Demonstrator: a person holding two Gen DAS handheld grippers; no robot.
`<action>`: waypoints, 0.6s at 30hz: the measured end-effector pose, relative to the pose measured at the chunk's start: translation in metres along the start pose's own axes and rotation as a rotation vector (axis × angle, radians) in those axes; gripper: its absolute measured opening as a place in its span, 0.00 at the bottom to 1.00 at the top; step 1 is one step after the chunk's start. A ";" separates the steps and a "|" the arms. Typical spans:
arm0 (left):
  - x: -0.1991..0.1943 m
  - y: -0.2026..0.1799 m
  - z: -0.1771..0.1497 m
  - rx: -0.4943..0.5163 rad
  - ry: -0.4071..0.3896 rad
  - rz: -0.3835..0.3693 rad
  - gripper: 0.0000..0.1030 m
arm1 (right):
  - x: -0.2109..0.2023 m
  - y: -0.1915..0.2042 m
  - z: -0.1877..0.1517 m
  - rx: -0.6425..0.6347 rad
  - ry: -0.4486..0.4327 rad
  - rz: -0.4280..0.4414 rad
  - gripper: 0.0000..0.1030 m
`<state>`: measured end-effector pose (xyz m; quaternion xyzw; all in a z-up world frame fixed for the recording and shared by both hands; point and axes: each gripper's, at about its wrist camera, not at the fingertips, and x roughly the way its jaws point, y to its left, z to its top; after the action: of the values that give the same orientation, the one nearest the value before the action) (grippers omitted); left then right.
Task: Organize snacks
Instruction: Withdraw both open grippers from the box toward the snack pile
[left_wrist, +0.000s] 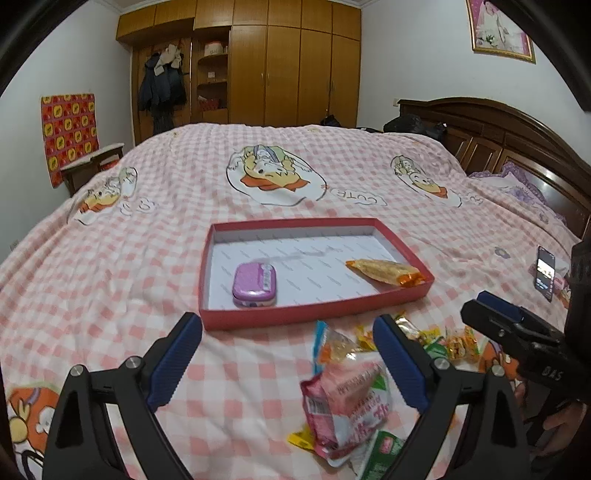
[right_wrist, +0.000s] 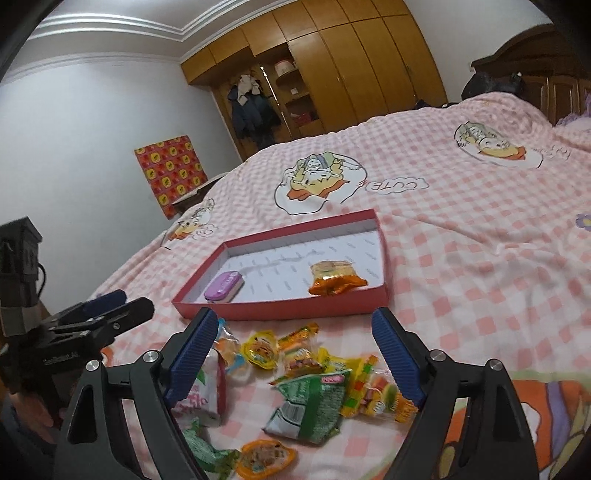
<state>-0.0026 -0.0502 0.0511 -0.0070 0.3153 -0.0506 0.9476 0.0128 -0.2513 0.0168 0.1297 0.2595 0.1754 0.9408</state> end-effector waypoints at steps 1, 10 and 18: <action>0.001 0.000 -0.001 -0.004 0.005 -0.005 0.93 | -0.001 -0.001 -0.002 -0.001 0.004 -0.011 0.85; 0.009 0.000 -0.026 -0.018 0.071 -0.039 0.93 | -0.001 -0.015 -0.016 0.027 0.076 -0.086 0.85; 0.017 -0.010 -0.042 -0.038 0.144 -0.059 0.93 | 0.005 -0.009 -0.023 -0.015 0.137 -0.093 0.85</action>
<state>-0.0148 -0.0606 0.0079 -0.0307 0.3833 -0.0727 0.9202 0.0072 -0.2536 -0.0078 0.0984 0.3275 0.1420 0.9289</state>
